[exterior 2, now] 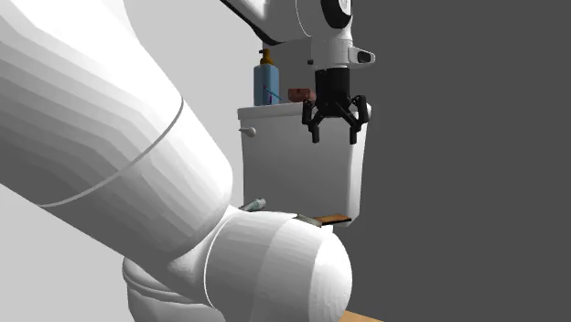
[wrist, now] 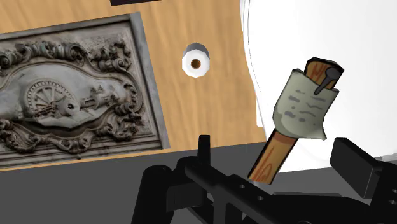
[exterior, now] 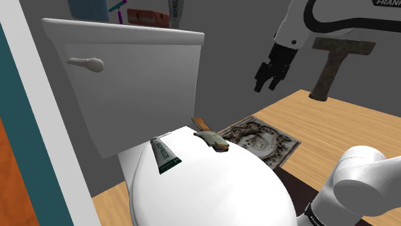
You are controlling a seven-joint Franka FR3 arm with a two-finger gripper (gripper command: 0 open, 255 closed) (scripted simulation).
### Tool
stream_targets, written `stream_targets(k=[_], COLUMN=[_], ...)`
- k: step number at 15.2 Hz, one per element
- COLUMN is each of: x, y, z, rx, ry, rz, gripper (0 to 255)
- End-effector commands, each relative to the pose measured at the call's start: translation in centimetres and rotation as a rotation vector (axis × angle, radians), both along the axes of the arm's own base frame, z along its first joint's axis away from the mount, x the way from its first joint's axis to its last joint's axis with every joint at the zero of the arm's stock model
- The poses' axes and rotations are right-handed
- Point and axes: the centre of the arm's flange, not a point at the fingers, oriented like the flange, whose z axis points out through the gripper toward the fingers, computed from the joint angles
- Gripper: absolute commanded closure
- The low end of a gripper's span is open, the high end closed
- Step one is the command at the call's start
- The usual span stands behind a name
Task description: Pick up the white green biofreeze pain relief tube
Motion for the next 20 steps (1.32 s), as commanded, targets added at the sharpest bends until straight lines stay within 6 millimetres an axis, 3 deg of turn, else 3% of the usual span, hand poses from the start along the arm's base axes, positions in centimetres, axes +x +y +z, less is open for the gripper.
stream_targets(k=[1,20], x=[0.0,8.5], y=[0.0,23.0], z=[0.0,-10.0], rx=[0.0,-0.115], ry=[0.0,-0.005], rz=[0.0,0.027], gripper=[0,0])
